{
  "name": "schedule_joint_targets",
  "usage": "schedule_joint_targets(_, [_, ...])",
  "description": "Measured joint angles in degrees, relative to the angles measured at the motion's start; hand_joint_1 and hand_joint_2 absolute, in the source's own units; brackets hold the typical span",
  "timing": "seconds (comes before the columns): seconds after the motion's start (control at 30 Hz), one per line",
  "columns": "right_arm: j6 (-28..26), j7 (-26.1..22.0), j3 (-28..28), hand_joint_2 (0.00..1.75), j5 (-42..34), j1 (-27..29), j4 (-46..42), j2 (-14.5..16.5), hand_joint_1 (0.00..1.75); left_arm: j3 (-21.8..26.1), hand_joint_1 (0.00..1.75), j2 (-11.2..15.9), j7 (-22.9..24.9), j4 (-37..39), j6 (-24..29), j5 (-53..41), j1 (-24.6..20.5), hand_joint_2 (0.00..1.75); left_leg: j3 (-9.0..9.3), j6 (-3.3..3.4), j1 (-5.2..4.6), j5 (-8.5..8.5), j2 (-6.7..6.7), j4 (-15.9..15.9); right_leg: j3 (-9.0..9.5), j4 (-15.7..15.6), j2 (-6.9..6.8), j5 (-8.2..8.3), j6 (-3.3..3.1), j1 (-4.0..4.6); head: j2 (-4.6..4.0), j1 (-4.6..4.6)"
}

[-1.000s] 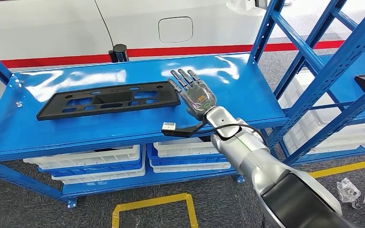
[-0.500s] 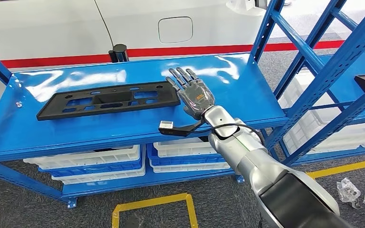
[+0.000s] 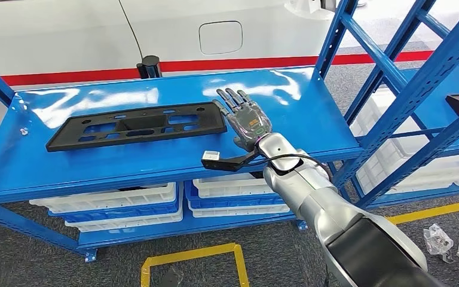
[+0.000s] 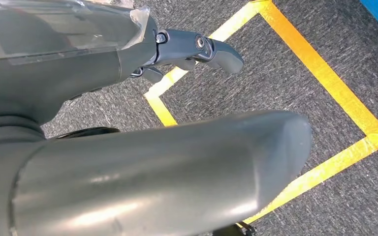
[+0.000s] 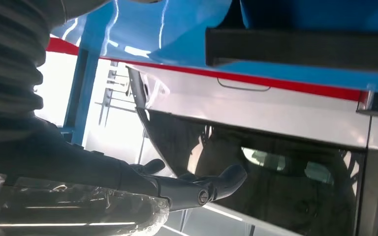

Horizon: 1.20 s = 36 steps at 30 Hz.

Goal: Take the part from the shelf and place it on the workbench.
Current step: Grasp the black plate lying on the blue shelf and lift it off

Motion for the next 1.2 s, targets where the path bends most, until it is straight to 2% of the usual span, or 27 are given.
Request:
schedule_joint_targets(0.37, [8.7, -4.0, -0.9, 1.75, -2.9, 0.2, 1.3, 0.3, 0.00, -0.8, 0.00, 0.1, 0.7, 0.0, -0.4, -0.6, -0.3, 0.00, 0.00, 0.00, 0.00, 0.00, 0.01, 0.0, -0.01, 0.0, 0.00, 0.00, 0.00, 0.00, 0.00, 0.00])
schedule_joint_targets(0.63, [12.8, -8.9, -2.9, 1.75, -8.2, 0.8, 1.3, 2.7, 0.00, -0.8, 0.00, 0.1, 1.0, 0.0, -0.5, -1.0, -1.0, 0.00, 0.00, 0.00, 0.01, 0.00, 0.03, 0.0, -0.01, 0.0, 0.01, 0.00, 0.00, 0.00, 0.00, 0.00])
schedule_joint_targets(1.0, [12.4, -11.0, -3.5, 1.75, -8.7, 1.4, 0.7, 5.3, 0.00, -1.2, 0.00, 0.1, 1.4, 0.0, -0.6, -1.9, -1.2, 0.00, 0.00, 0.00, 0.00, 0.00, 0.02, 0.0, -0.01, 0.0, 0.00, -0.01, -0.01, 0.00, 0.00, 0.01])
schedule_joint_targets(1.2, [7.2, -10.5, -2.4, 1.75, -7.1, 1.4, -0.9, 6.5, 0.00, -1.7, 0.00, 0.1, 1.6, 0.0, -0.6, -2.6, -1.3, 0.00, 0.00, 0.00, 0.01, 0.00, 0.02, 0.0, -0.02, 0.0, 0.00, -0.01, -0.01, 0.00, 0.00, 0.00])
